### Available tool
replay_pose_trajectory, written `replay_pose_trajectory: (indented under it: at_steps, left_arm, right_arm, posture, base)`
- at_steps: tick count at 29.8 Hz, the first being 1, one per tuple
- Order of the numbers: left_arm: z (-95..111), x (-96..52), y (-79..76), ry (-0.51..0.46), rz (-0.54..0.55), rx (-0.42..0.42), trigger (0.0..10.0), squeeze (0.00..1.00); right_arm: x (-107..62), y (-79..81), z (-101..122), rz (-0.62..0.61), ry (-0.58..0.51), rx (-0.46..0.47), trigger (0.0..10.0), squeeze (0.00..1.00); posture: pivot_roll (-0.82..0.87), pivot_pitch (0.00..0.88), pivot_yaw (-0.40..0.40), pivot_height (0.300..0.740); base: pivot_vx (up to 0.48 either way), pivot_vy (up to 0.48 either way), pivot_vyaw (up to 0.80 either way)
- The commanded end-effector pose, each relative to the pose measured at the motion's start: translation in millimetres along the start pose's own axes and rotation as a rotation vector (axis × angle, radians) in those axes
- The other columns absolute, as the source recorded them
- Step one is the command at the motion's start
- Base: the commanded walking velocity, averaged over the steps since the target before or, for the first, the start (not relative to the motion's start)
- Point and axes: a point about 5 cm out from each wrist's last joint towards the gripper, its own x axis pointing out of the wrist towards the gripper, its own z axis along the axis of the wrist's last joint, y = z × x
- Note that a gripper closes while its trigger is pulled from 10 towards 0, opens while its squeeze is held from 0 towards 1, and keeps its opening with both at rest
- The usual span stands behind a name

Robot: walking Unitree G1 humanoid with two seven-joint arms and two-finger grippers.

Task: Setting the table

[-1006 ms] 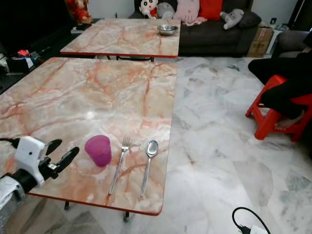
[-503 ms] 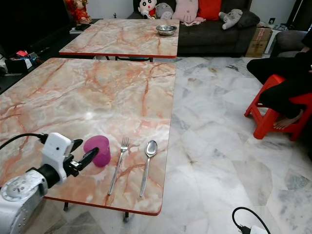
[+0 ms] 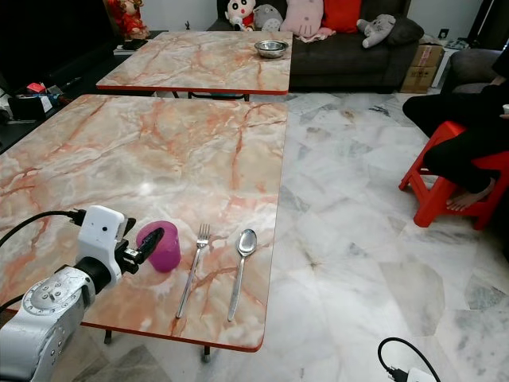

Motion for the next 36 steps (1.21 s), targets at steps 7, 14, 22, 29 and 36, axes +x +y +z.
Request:
replay_pose_trajectory:
  at_steps: [7, 14, 22, 29, 36]
  left_arm:
    - [4.3, 7.3, -5.5, 0.025, -0.01, 0.051, 10.0, 0.0]
    - [5.3, 15.2, -13.4, 0.035, 0.037, 0.02, 10.0, 0.0]
    - [4.3, 16.9, -19.7, 0.056, 0.008, 0.023, 10.0, 0.0]
    - [0.9, 20.9, -16.9, 0.08, 0.074, 0.017, 10.0, 0.0]
    - [-0.2, 25.0, -15.0, 0.08, 0.115, 0.027, 10.0, 0.0]
  right_arm:
    - [-0.1, 0.7, -1.2, -0.001, 0.006, 0.013, 10.0, 0.0]
    - [-0.1, 0.8, -1.0, -0.001, 0.006, 0.012, 10.0, 0.0]
    - [-0.1, 1.1, -1.2, 0.0, 0.007, 0.013, 10.0, 0.0]
    - [-0.1, 1.1, -1.3, 0.0, 0.007, 0.012, 10.0, 0.0]
    - [-0.1, 0.9, -1.5, 0.0, 0.008, 0.009, 10.0, 0.0]
  posture:
    - [0.04, 0.056, 0.034, 0.74]
    - [0.04, 0.057, 0.033, 0.74]
    - [0.04, 0.057, 0.035, 0.74]
    - [0.04, 0.054, 0.034, 0.74]
    - [0.03, 0.049, 0.032, 0.74]
  base:
    - [0.0, 0.0, 0.0]
    - [0.0, 0.0, 0.0]
    - [0.0, 0.0, 0.0]
    - [0.0, 0.0, 0.0]
    - [0.0, 0.0, 0.0]
